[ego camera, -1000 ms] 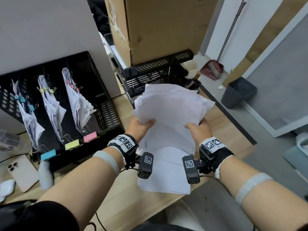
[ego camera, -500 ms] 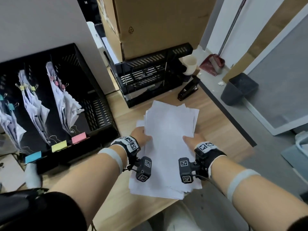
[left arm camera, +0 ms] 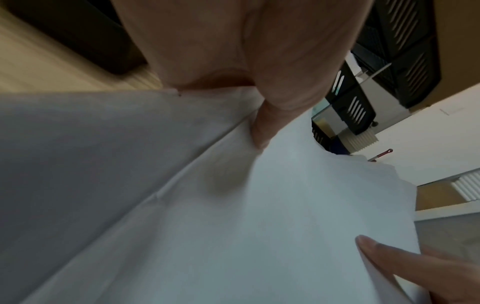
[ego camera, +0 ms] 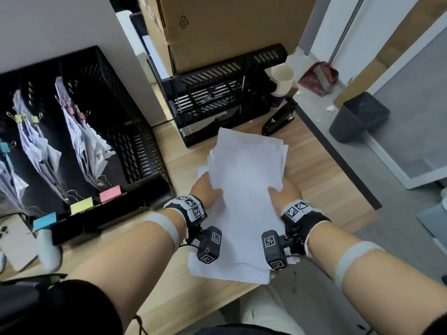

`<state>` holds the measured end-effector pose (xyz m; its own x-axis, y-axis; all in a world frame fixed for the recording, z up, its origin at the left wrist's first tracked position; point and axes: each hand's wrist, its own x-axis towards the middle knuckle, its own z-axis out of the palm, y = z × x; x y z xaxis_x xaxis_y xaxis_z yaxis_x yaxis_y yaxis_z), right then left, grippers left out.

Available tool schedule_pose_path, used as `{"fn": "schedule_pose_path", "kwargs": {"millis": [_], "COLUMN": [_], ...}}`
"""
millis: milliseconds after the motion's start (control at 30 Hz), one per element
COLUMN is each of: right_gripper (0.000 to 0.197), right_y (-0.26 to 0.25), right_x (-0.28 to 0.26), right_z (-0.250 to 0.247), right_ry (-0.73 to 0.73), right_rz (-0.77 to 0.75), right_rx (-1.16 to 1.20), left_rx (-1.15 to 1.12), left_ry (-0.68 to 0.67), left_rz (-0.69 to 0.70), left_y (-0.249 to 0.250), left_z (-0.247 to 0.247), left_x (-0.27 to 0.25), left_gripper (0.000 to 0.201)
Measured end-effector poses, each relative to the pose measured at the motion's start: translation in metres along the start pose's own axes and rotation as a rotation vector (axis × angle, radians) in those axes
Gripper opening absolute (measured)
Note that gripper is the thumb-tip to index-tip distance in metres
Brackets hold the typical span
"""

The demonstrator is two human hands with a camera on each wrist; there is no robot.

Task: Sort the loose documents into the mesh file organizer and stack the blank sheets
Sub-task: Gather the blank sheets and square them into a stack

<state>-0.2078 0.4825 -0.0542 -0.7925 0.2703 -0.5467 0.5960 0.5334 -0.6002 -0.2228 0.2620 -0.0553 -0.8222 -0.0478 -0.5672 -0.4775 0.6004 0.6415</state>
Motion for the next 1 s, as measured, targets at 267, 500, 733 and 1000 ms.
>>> {"fn": "schedule_pose_path", "kwargs": {"millis": [267, 500, 733, 1000], "right_gripper": [0.049, 0.062, 0.056, 0.037], "right_y": [-0.007, 0.008, 0.007, -0.055], "right_x": [-0.028, -0.046, -0.037, -0.035], "right_z": [0.001, 0.031, 0.039, -0.007], "right_ry": [-0.066, -0.174, -0.207, -0.018], "right_rz": [0.017, 0.216, 0.265, -0.203], "right_rx": [-0.099, -0.322, -0.114, 0.244], "left_rx": [0.047, 0.432, -0.002, -0.449], "left_ry": [-0.064, -0.006, -0.015, 0.201], "left_rz": [-0.083, -0.152, -0.149, 0.096], "left_y": [-0.027, -0.063, -0.059, -0.006], "left_z": [-0.030, -0.008, 0.005, -0.054], "left_x": [-0.021, -0.031, -0.027, -0.035], "left_gripper": [0.075, 0.057, 0.052, 0.060]}}
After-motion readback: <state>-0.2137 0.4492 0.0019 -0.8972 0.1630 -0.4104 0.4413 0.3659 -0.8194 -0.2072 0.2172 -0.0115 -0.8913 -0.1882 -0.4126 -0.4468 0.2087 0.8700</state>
